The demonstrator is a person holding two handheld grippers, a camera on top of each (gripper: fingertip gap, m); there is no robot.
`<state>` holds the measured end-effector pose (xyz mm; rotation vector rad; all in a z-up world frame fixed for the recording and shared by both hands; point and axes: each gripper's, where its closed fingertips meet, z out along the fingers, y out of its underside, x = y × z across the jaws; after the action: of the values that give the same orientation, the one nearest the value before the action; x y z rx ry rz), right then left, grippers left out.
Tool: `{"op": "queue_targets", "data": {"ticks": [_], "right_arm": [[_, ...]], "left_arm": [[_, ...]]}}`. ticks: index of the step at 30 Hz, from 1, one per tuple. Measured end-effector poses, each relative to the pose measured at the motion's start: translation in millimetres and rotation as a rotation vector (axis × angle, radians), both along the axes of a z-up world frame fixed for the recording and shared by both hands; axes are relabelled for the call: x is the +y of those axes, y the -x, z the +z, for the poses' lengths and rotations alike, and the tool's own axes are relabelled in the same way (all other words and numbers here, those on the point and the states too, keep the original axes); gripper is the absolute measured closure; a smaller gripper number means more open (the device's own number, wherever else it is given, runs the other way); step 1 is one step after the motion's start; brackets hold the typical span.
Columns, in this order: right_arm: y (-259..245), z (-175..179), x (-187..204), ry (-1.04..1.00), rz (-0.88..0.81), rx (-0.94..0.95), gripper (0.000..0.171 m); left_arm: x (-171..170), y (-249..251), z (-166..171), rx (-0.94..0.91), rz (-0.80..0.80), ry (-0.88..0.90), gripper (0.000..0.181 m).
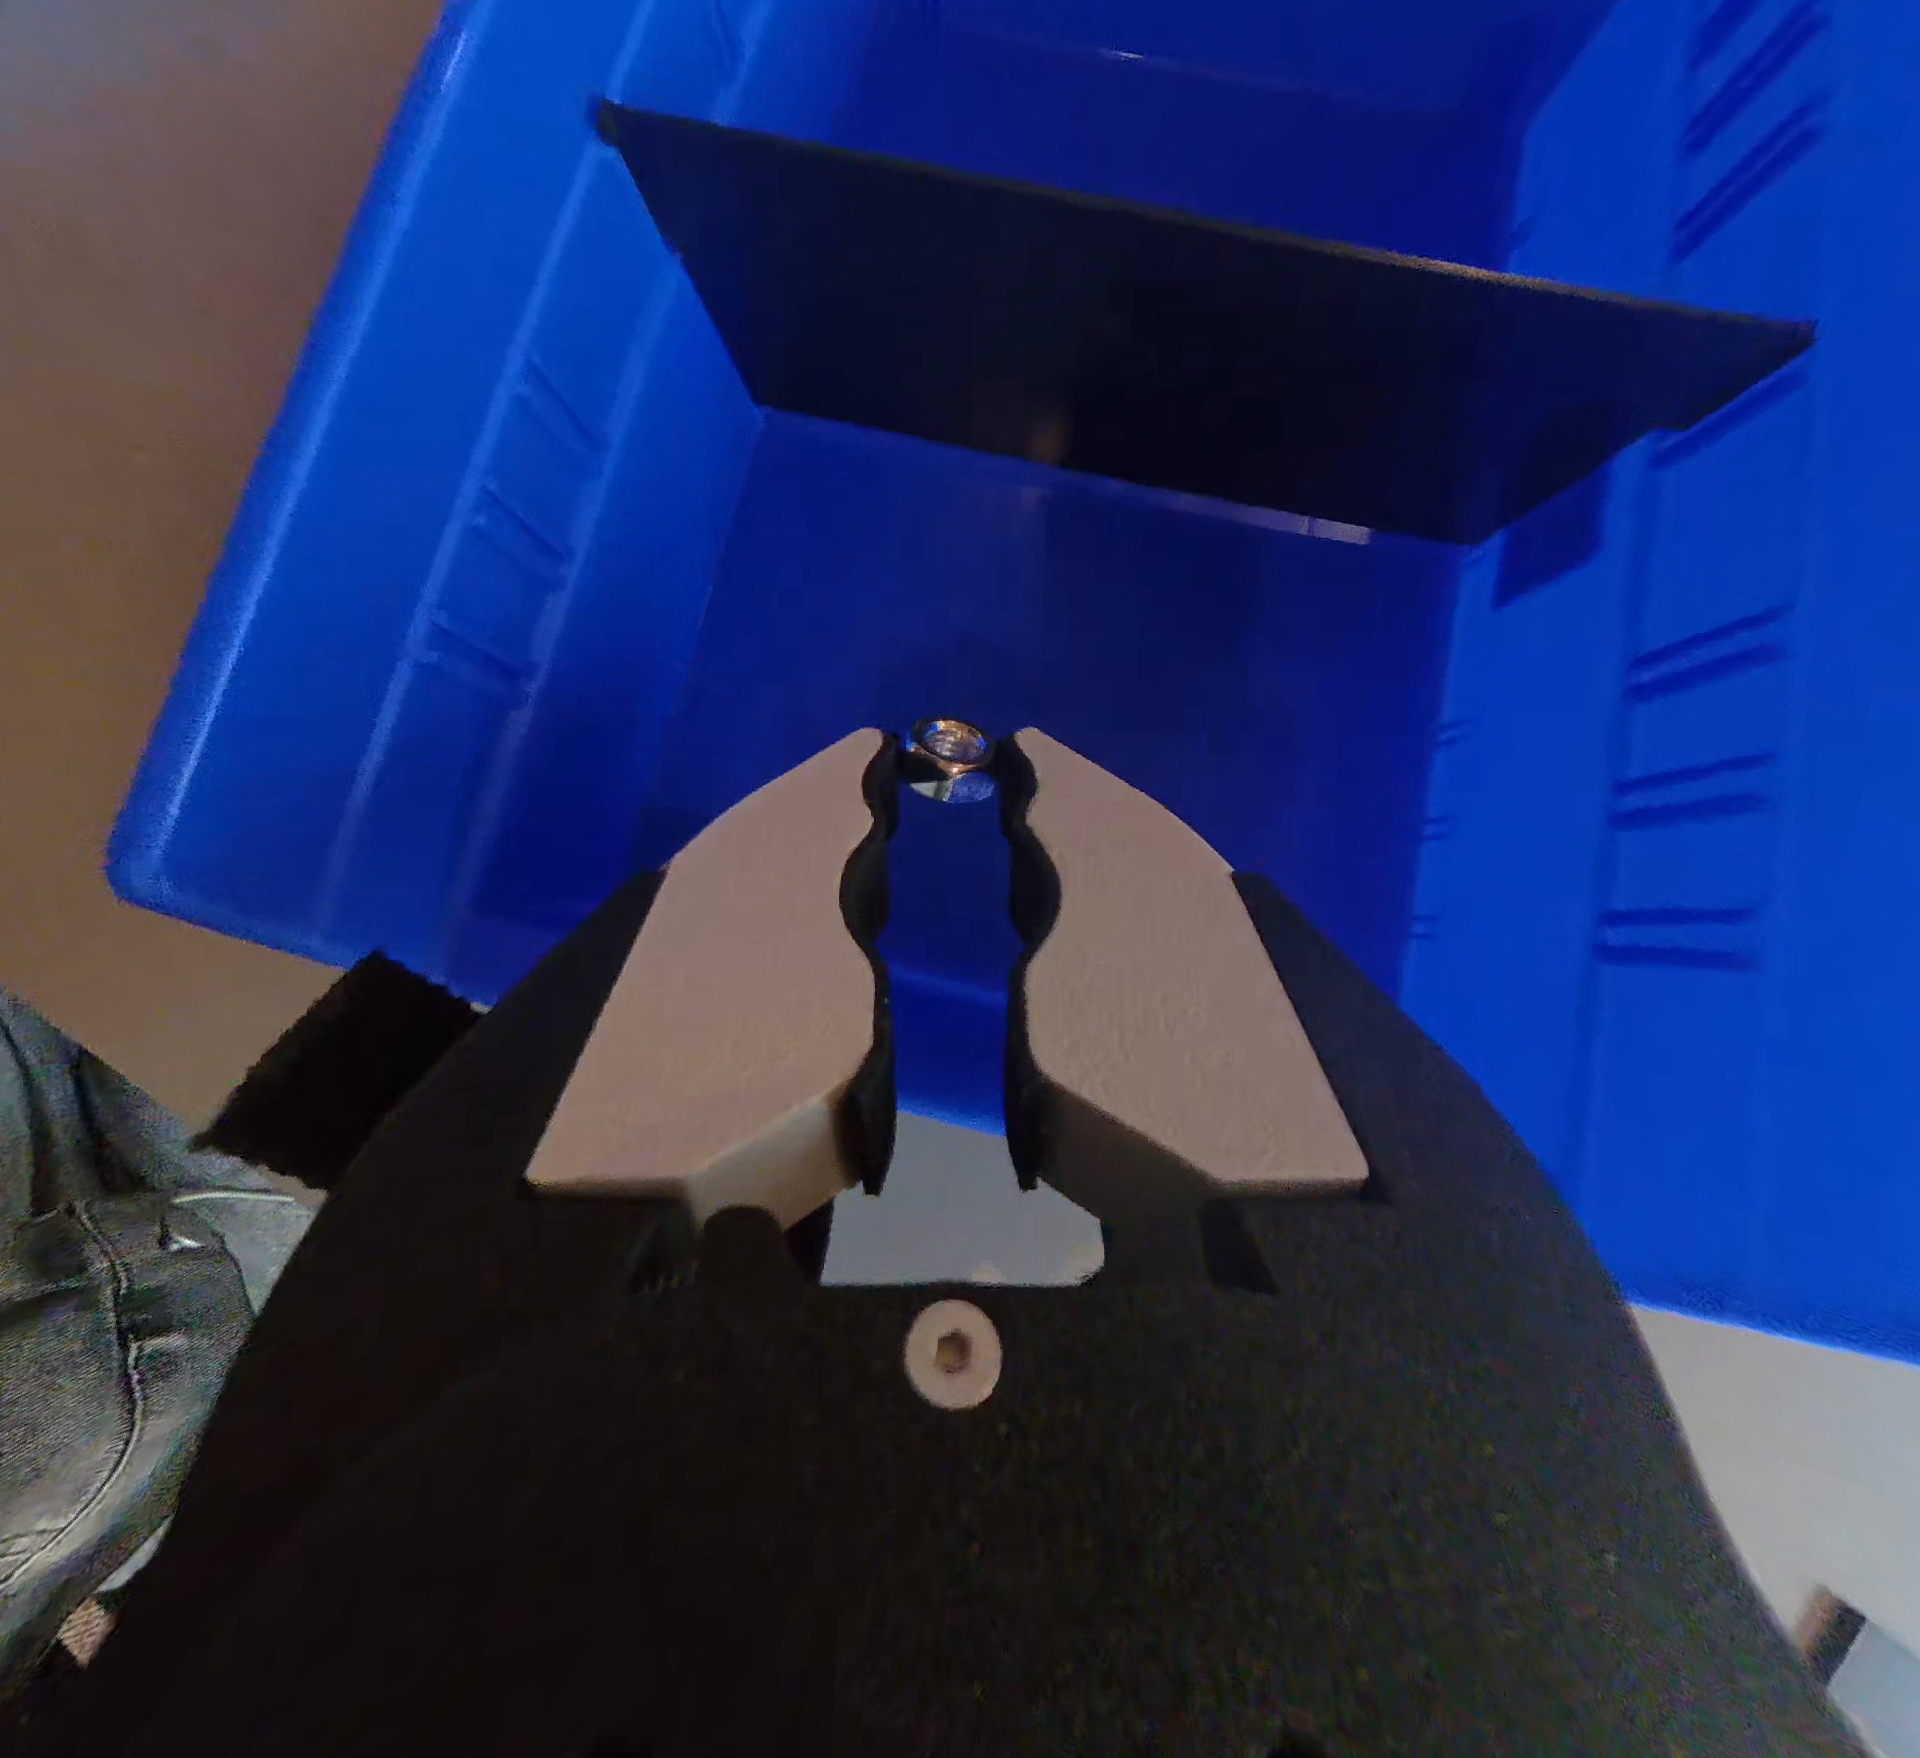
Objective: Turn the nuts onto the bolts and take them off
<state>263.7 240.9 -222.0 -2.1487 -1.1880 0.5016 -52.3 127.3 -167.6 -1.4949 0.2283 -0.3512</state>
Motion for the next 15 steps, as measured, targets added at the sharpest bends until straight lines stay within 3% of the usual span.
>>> {"op": "queue_targets", "data": {"ticks": [5, 8, 15], "right_arm": [[4, -2, 0, 0.013, 0.023, -0.014, 0.132], [3, 2, 1, -0.017, 0.021, -0.015, 0.131], [4, 34, 1, -0.102, -0.006, 0.154, 0.126]], "left_arm": [[1, -2, 0, 0.002, -0.007, 0.009, 0.163], [1, -9, -1, 0.004, -0.038, 0.035, 0.163], [45, -68, 45, 0.122, -0.213, 0.088, 0.163]]}}
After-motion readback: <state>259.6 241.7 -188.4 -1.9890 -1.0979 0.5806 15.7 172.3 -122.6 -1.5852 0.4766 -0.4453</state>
